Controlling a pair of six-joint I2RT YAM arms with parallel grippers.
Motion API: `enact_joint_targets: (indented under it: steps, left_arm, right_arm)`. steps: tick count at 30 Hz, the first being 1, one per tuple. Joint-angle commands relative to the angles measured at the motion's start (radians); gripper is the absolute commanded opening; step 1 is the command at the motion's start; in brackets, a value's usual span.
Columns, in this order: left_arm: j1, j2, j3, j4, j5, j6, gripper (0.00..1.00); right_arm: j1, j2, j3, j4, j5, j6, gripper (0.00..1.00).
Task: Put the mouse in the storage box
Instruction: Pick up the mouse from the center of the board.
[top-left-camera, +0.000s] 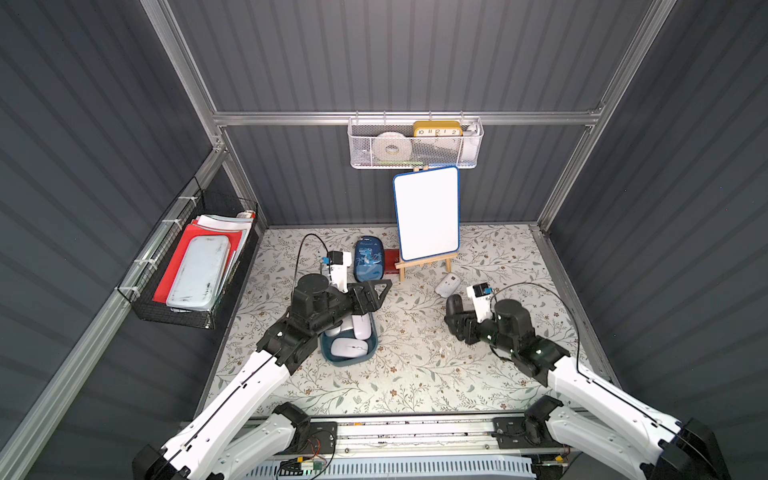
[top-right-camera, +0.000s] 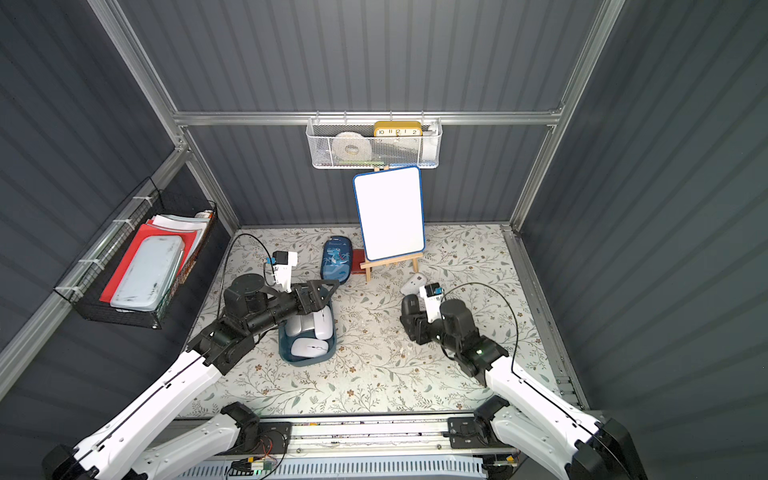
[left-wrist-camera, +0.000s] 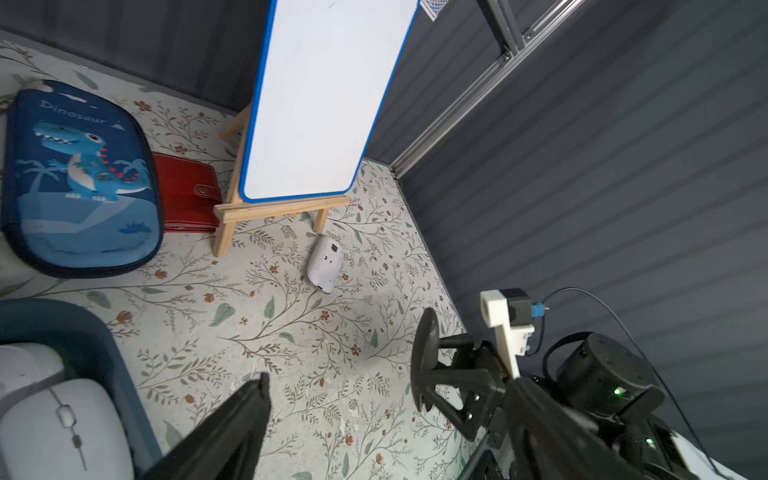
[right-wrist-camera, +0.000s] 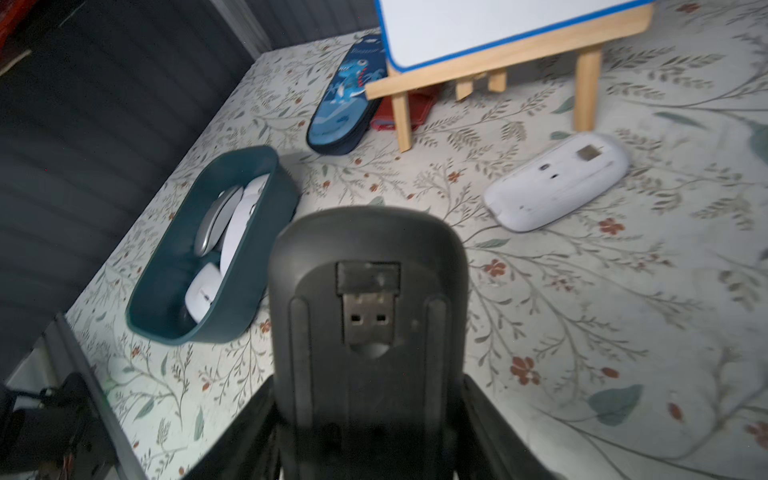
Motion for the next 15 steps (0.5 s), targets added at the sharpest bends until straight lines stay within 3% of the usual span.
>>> enact_joint_targets:
  steps: [1,6,15]
  left_arm:
    - [-0.003,-0.013,-0.026,0.070,0.078,-0.005,0.93]
    - [-0.004,-0.007,-0.054,0.088,0.082,-0.017,0.93]
    - [-0.014,0.103,-0.083,0.259,0.179,-0.073,0.94]
  right_arm:
    - [0.085,-0.042,-0.104,0.167,0.012,-0.078,0.39]
    - [0.168,-0.128,-0.221,0.248,0.041,-0.125,0.40]
    - [0.183,-0.259,-0.287,0.239,0.030,-0.142,0.37]
